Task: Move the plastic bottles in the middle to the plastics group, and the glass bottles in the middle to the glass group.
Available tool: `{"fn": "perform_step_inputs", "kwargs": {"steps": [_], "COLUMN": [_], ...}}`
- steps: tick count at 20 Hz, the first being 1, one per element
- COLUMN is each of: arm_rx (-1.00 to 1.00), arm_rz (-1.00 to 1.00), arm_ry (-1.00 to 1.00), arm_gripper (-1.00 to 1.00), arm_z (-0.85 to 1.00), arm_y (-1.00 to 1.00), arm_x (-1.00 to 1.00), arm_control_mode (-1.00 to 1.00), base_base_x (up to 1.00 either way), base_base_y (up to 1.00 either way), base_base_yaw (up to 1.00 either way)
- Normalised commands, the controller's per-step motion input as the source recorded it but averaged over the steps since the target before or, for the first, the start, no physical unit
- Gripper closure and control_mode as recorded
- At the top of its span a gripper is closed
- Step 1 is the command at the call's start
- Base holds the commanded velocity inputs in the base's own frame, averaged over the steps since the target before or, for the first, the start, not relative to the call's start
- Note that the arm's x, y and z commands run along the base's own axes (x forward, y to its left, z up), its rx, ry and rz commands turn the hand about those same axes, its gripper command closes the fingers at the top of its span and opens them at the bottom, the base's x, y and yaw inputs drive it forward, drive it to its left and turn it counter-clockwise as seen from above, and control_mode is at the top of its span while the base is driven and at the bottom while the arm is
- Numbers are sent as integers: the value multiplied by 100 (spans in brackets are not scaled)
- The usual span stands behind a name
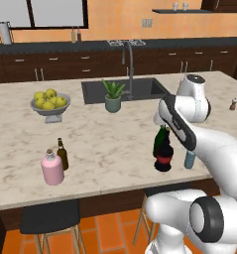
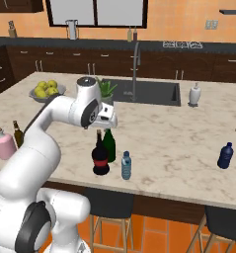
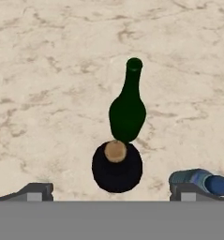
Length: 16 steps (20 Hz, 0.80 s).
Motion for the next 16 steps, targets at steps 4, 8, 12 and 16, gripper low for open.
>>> {"fn": "perform_step_inputs", "kwargs": {"steps": [4, 8, 12, 16], "arm_rx": [-6, 0, 0, 0], "arm_rz": [-5, 0, 0, 0], "arm_ry": [2, 4, 4, 1], "arm_gripper": [-100, -100, -100, -100], "arm_z": [-39, -21, -22, -23], "arm_y": [0, 0, 0, 0], "arm_x": [15, 9, 4, 12], "arm_control_mode": [-100, -100, -100, -100], "base_base_x": [0, 0, 0, 0], "base_base_y": [0, 0, 0, 0], "base_base_yaw": [0, 0, 0, 0]}}
